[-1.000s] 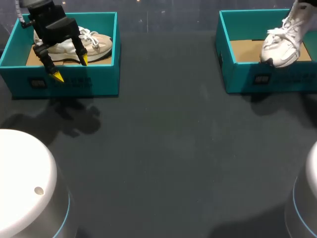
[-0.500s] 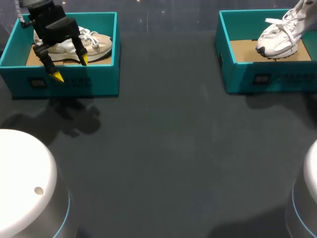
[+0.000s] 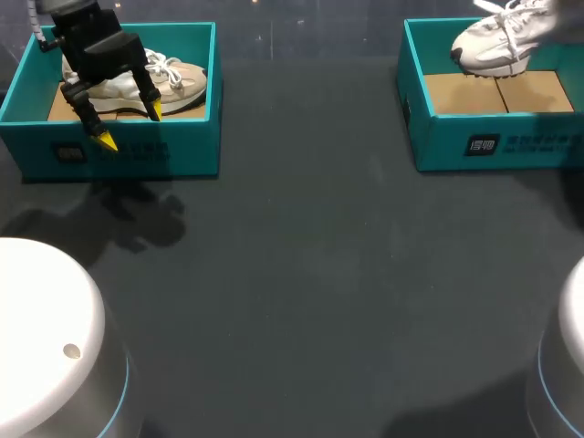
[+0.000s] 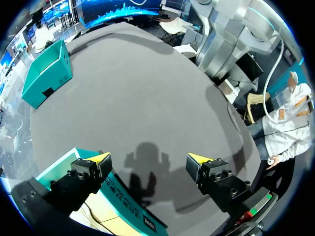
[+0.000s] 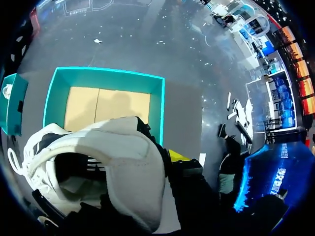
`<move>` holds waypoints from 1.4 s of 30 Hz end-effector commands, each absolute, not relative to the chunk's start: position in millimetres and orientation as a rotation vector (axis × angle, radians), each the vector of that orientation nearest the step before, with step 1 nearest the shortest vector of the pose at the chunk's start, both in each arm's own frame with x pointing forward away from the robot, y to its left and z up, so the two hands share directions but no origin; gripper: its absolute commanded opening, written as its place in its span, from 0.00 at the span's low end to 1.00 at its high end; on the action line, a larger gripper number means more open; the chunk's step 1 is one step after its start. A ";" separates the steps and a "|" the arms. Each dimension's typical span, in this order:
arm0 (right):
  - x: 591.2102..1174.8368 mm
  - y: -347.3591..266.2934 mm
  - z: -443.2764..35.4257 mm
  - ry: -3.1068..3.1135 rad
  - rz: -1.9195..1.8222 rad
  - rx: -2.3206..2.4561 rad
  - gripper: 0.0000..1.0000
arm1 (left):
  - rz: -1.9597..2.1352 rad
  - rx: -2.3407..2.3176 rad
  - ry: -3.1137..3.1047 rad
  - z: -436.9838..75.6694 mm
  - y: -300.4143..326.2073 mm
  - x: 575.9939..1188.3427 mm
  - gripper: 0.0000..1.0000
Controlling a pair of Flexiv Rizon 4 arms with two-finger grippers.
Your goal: Take the shoe out of the shoebox, open the shoe tongue, remove and reinsert the insole, then place the shoe into the shoebox
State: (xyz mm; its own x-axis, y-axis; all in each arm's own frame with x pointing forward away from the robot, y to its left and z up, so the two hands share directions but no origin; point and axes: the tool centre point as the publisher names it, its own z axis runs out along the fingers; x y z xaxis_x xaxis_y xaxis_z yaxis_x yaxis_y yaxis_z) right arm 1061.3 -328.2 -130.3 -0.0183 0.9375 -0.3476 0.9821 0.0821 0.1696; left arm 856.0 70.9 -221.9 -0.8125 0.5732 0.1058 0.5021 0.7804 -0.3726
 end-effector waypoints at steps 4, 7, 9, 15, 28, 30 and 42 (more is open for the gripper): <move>1051.5 -322.2 -128.3 1.756 -0.189 2.037 0.00 | 0.486 -0.845 -2.760 -221.8 71.5 855.9 1.00; 1051.5 -322.2 -128.3 1.756 -0.189 2.037 0.00 | 0.486 -0.845 -2.760 -221.8 71.5 855.9 1.00; 1051.5 -322.2 -128.3 1.756 -0.189 2.037 0.00 | 0.486 -0.845 -2.760 -221.8 71.5 855.9 1.00; 1057.1 -324.3 -146.6 1.757 -0.181 2.058 0.00 | 0.486 -0.845 -2.760 -221.8 71.5 855.9 1.00; 1051.3 -324.0 -202.5 1.781 -0.117 2.106 0.00 | 0.486 -0.845 -2.760 -221.8 71.5 855.9 1.00; 1051.3 -324.0 -202.5 1.781 -0.117 2.106 0.00 | 0.486 -0.845 -2.760 -221.8 71.5 855.9 1.00; 1053.7 -324.7 -213.2 1.800 -0.109 2.112 0.00 | 0.486 -0.845 -2.760 -221.8 71.5 855.9 1.00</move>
State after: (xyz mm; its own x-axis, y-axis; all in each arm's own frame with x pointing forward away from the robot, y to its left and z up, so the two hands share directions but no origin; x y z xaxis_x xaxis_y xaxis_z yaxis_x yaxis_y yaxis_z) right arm 1051.2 -322.1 -206.1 0.1866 0.9368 -0.2958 0.9673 -0.1225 0.2221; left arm 856.0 70.9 -221.9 -0.8125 0.5733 0.1058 0.5022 0.7804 -0.3726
